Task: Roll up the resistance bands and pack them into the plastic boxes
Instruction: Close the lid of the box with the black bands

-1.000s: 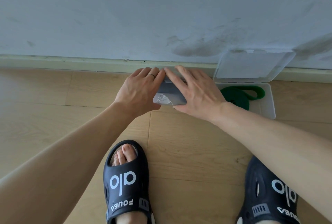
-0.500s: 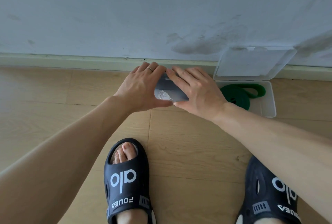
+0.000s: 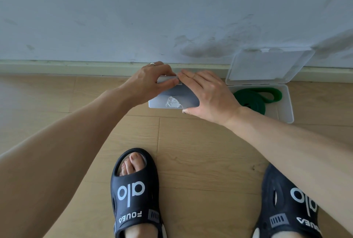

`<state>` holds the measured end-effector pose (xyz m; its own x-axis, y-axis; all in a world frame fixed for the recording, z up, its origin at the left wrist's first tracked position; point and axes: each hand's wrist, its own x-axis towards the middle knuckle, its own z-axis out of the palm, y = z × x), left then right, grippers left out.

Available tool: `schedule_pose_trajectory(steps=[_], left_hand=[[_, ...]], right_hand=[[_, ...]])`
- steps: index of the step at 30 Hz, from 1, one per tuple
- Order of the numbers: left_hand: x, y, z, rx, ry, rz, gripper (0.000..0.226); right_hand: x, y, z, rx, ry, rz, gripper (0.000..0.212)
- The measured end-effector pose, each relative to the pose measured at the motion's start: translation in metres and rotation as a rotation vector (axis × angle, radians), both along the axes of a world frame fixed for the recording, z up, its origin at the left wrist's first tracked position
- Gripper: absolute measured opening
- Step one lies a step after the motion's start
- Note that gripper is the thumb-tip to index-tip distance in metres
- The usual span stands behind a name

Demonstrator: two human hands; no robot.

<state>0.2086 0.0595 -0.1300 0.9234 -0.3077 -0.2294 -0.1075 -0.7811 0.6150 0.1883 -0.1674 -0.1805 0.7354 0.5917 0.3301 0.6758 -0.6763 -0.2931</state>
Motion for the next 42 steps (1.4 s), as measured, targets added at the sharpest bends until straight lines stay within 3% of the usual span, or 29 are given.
schedule_pose_trajectory(steps=[7, 12, 15, 17, 19, 26, 36, 38, 42], left_hand=[[-0.002, -0.003, 0.001, 0.021, -0.025, -0.009, 0.026], [-0.011, -0.006, 0.004, 0.069, -0.05, 0.004, 0.028], [-0.024, -0.009, -0.001, 0.311, -0.154, -0.144, 0.061], [-0.031, -0.009, -0.003, 0.397, -0.203, -0.19, 0.088], [-0.033, -0.008, -0.007, 0.457, -0.246, -0.206, 0.101], [-0.03, -0.007, -0.01, 0.53, -0.411, -0.231, 0.082], [-0.021, -0.007, -0.007, 0.569, -0.375, -0.264, 0.098], [-0.02, -0.006, -0.006, 0.569, -0.363, -0.266, 0.099], [-0.02, -0.007, -0.006, 0.556, -0.343, -0.266, 0.098]], right_hand=[[-0.002, 0.001, 0.001, -0.019, -0.016, -0.013, 0.1], [-0.002, 0.003, 0.008, -0.034, 0.09, -0.032, 0.099], [-0.002, 0.002, 0.015, -0.055, 0.201, -0.047, 0.099], [-0.002, 0.002, 0.017, -0.084, 0.258, -0.06, 0.1], [-0.002, 0.003, 0.018, -0.091, 0.268, -0.073, 0.098], [-0.003, 0.007, 0.02, -0.177, 0.221, -0.1, 0.092], [-0.007, 0.011, 0.028, -0.187, 0.31, -0.174, 0.122], [-0.013, 0.01, 0.03, -0.132, 0.317, -0.212, 0.115], [-0.028, 0.004, 0.024, -0.074, 0.178, -0.207, 0.073]])
